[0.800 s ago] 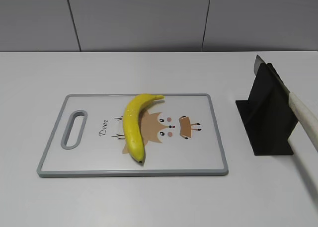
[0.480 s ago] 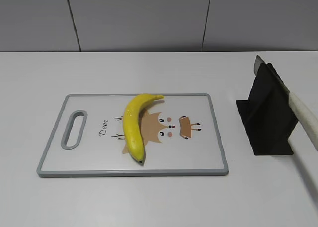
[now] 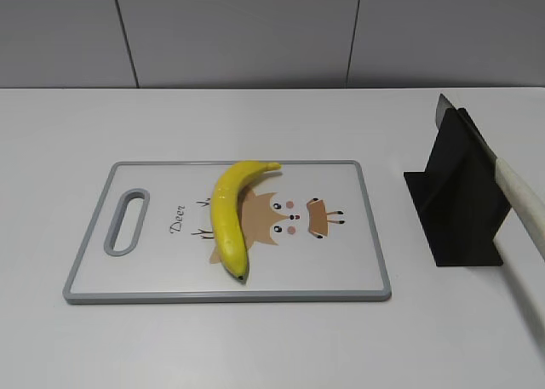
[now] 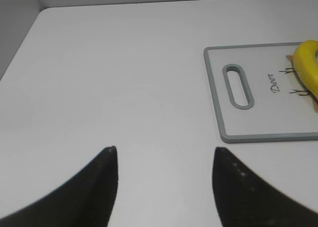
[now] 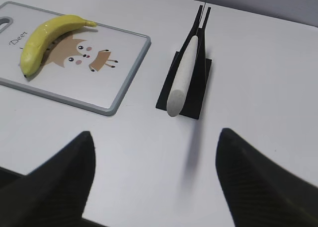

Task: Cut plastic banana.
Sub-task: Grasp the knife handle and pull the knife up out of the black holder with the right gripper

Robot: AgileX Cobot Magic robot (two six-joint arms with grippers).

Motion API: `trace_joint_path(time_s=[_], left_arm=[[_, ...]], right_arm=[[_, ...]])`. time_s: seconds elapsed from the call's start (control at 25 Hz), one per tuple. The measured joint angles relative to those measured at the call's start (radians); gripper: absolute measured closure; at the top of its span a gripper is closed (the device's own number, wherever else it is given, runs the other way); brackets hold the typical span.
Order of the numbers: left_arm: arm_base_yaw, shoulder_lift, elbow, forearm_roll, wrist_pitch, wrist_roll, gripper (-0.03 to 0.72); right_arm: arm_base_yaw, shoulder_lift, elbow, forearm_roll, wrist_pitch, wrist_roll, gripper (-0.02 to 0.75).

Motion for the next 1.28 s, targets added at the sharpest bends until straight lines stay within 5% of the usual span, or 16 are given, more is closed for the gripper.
trace_joint_path(time_s=[0.92,1.28], left_arm=[[0.000,0.000,0.000,0.000,0.000,-0.001,0.099],[0.000,0.000,0.000,0.000,0.000,-0.001,0.099]], right_arm=[[0.000,0.006,0.000,0.057,-0.008,0.038,0.152],[0.000,0.293,-0.089,-0.002,-0.004,0.068,0.152]])
